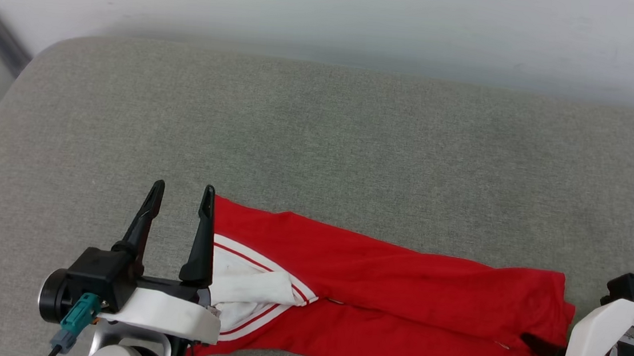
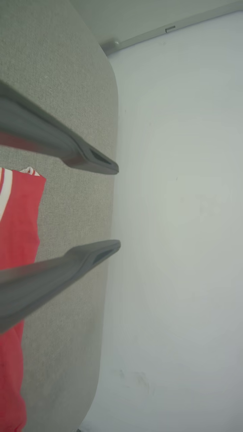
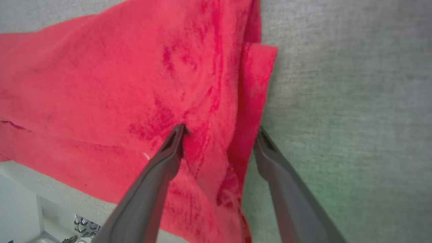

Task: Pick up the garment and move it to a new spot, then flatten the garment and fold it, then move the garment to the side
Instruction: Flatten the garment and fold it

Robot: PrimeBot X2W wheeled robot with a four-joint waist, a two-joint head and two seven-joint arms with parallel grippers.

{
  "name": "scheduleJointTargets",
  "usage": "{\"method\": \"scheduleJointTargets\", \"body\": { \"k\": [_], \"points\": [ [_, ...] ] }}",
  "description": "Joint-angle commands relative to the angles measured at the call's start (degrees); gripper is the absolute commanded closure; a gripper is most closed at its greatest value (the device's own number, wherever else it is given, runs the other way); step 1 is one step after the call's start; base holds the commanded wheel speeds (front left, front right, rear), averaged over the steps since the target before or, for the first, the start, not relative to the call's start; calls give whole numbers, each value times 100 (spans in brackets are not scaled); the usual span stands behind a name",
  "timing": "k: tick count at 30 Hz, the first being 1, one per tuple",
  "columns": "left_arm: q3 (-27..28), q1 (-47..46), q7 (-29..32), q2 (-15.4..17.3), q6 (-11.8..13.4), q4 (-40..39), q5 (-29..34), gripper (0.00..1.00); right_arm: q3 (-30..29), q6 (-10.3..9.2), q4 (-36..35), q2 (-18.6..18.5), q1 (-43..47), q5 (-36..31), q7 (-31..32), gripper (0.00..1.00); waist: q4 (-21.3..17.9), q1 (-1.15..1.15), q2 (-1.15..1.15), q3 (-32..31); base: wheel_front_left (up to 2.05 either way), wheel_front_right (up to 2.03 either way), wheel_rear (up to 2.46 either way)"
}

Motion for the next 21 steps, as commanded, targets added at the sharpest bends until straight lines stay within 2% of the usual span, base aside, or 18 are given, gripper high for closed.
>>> {"method": "scheduleJointTargets", "body": {
  "k": [1, 2, 3, 4, 7, 15, 21],
  "points": [
    [-21, -87, -12, 14, 16, -11, 32, 0, 121, -2, 303, 123, 72, 62, 170, 0, 52, 0, 0, 32, 0, 0, 0],
    [-37, -83, 7, 23, 16, -9, 42, 0, 165, -2, 419, 154, 92, 89, 237, 5, 64, 0, 0, 32, 0, 0, 0],
    [-47, -77, 22, 36, 14, -5, 46, 0, 196, -1, 512, 189, 98, 142, 282, 57, 71, 0, 0, 27, 0, 0, 0],
    [-54, -66, 36, 48, 18, 3, 46, 0, 216, -1, 582, 219, 90, 181, 302, 100, 74, 0, 0, 19, 0, 0, 0],
    [-51, -10, 49, 78, 42, 35, 44, 0, 257, -2, 661, 249, -6, 304, 320, 100, 45, 0, 0, -54, 0, 0, 0],
    [-13, 221, 101, 167, 118, 71, -9, 0, 326, -2, 309, -91, -408, 442, 144, 100, -175, 0, 0, -365, 0, 0, 0],
    [2, 370, 128, 195, 176, 32, -50, 0, 149, -3, 320, -361, -600, 284, 120, 100, -378, 0, 0, -484, 0, 0, 0]
  ]
}}
